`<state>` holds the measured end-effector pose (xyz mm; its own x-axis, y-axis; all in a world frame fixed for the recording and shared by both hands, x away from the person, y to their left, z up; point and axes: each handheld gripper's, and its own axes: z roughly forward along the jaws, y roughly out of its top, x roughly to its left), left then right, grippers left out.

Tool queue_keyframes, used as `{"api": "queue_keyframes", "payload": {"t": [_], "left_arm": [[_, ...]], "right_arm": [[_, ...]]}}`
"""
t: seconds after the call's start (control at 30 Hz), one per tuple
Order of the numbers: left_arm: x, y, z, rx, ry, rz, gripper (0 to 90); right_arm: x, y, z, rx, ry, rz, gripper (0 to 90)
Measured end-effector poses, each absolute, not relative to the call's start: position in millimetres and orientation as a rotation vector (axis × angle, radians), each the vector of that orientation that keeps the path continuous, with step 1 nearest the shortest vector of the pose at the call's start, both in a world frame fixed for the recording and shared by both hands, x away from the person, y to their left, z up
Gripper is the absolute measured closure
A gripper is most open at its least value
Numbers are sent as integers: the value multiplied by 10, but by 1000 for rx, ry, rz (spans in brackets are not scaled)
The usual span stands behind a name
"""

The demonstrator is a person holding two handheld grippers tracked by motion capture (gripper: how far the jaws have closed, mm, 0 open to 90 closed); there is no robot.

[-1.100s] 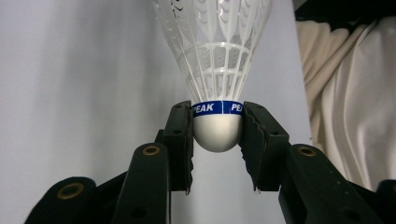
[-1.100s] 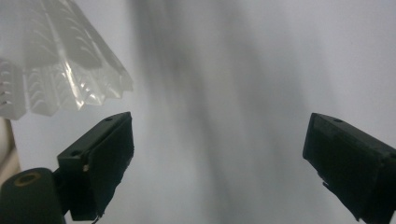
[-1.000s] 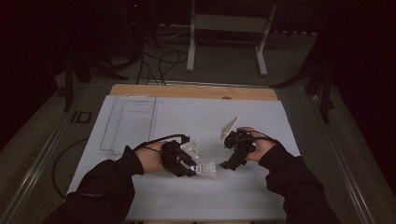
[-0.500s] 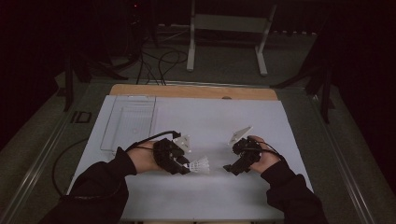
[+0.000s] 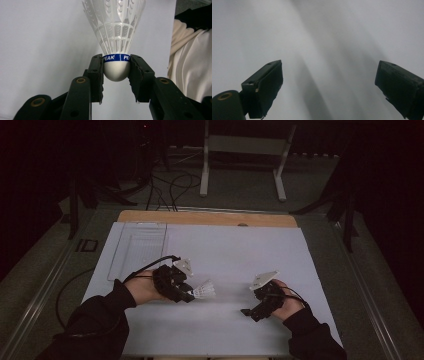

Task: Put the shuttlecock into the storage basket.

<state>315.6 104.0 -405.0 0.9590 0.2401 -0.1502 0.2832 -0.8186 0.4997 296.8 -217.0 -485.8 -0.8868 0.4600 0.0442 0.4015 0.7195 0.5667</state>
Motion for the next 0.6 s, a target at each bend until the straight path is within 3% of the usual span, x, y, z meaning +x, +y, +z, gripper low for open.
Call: {"api": "queue_keyframes", "payload": {"t": [0.6], "left_arm": [[3231,1353,-3904,2527,521,-83,657]], "right_arm": [[2634,-2562,-5078,772,2702,1111,78]]}}
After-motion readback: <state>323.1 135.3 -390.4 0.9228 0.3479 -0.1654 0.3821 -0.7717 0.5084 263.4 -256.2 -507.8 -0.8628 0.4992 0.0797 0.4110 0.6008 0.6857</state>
